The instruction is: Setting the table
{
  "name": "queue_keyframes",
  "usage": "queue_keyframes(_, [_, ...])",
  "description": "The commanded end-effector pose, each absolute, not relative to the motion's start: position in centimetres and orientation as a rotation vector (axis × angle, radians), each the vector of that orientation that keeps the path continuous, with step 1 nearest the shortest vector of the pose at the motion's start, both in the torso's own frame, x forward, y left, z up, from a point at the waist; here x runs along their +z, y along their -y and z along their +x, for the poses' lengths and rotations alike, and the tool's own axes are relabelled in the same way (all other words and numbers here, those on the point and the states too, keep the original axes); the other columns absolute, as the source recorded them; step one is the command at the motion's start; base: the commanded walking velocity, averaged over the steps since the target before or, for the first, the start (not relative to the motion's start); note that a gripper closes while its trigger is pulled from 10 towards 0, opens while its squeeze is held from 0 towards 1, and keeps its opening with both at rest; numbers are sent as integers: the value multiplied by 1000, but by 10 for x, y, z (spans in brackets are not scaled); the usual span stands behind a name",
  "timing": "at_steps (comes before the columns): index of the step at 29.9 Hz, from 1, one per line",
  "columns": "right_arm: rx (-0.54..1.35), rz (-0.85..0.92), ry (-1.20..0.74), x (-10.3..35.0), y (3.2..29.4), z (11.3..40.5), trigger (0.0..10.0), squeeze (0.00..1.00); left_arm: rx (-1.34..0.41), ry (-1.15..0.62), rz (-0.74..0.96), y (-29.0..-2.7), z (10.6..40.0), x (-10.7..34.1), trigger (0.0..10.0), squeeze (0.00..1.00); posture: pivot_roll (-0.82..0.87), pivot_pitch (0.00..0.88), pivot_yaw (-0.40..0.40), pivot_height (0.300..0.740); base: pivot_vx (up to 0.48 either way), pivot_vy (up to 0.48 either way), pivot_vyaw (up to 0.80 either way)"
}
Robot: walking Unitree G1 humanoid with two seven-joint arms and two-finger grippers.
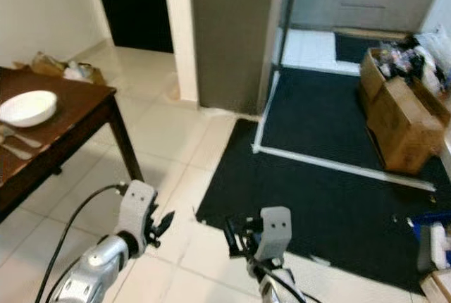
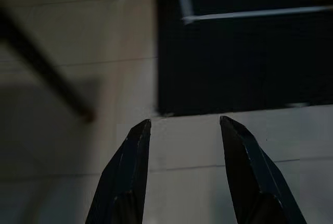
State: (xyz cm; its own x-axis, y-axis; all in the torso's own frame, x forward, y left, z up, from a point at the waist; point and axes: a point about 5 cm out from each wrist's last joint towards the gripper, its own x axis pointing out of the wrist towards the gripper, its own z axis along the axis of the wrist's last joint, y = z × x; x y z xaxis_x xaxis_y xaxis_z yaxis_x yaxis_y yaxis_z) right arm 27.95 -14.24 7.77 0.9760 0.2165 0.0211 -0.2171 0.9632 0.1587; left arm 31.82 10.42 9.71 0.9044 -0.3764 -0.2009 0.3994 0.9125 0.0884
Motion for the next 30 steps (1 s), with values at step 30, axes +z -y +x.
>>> queue_keyframes(30, [312, 1, 349, 191, 138, 294, 10000, 0, -39, 177, 108, -165, 342, 187, 10000, 0, 28, 82, 105, 740, 0, 0, 791])
